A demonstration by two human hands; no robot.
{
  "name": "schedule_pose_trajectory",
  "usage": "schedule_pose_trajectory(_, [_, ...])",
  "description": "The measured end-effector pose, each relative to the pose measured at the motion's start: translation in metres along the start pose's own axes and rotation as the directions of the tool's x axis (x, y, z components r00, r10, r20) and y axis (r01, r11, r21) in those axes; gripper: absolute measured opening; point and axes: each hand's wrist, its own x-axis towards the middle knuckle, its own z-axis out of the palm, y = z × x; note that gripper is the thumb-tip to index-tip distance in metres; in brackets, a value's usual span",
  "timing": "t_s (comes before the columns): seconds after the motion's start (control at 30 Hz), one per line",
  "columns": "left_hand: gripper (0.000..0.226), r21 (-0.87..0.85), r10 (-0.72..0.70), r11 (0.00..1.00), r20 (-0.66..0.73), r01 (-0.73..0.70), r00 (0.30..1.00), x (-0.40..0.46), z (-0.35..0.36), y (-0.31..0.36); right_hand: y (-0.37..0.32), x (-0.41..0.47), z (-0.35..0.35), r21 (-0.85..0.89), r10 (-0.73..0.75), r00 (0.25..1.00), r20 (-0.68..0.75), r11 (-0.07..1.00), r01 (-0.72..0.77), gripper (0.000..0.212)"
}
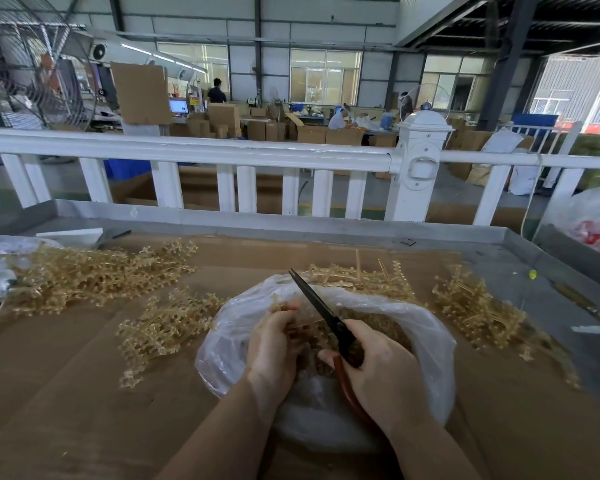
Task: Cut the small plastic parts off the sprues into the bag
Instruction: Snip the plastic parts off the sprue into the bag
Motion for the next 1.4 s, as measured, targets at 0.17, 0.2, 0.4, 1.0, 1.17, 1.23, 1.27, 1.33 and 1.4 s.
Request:
schedule_pose_trajectory(0.17, [0.033,-0.039,0.124,0.992,0.039,-0.123,0.991,-0.0018,-0.0033,-0.0047,0.0006,0.0002,0.0001,0.0,0.021,1.0,-0.006,1.0,-0.021,0.041])
schedule_pose_trajectory(0.2, [0.035,-0.047,0.143,0.989,0.052,-0.141,0.988,-0.001,-0.0041,-0.0049,0.001,0.0005,0.0004,0.002,0.026,1.0,0.007,1.0,-0.026,0.042])
schedule_pose_trajectory(0.4, [0.037,-0.093,0.165,0.984,0.143,-0.153,0.976,-0.0036,-0.0038,-0.0038,0.0022,0.0026,0.0024,-0.038,0.058,0.998,0.012,0.998,-0.058,0.04])
schedule_pose_trajectory(1.0, [0.027,0.01,0.183,0.983,0.124,-0.186,0.975,0.0032,-0.0057,-0.0069,0.0031,0.0011,0.0019,-0.011,0.046,0.999,0.007,0.999,-0.046,0.041])
schedule_pose_trajectory(1.17, [0.044,0.124,0.151,0.977,0.151,-0.171,0.977,0.0021,-0.0087,-0.0065,0.0036,0.0011,0.003,-0.021,0.035,0.999,0.005,0.999,-0.035,0.043])
schedule_pose_trajectory(1.23, [0.041,0.149,0.157,0.973,0.14,-0.177,0.978,0.0016,-0.0084,-0.0068,0.0038,0.0004,0.0028,-0.016,0.04,0.999,0.009,0.999,-0.039,0.043])
schedule_pose_trajectory(1.27, [0.038,0.152,0.162,0.972,0.13,-0.181,0.978,0.0017,-0.0084,-0.0068,0.0039,0.0002,0.0028,-0.012,0.04,0.999,0.01,0.999,-0.04,0.043])
schedule_pose_trajectory(1.33, [0.035,0.136,0.165,0.974,0.11,-0.179,0.98,0.0019,-0.0079,-0.0066,0.0039,-0.0003,0.0028,-0.011,0.036,0.999,0.009,0.999,-0.036,0.042])
schedule_pose_trajectory(1.4, [0.035,0.117,0.159,0.978,0.096,-0.17,0.983,0.0025,-0.0075,-0.0069,0.0038,-0.0003,0.0033,-0.011,0.033,0.999,0.001,0.999,-0.033,0.042])
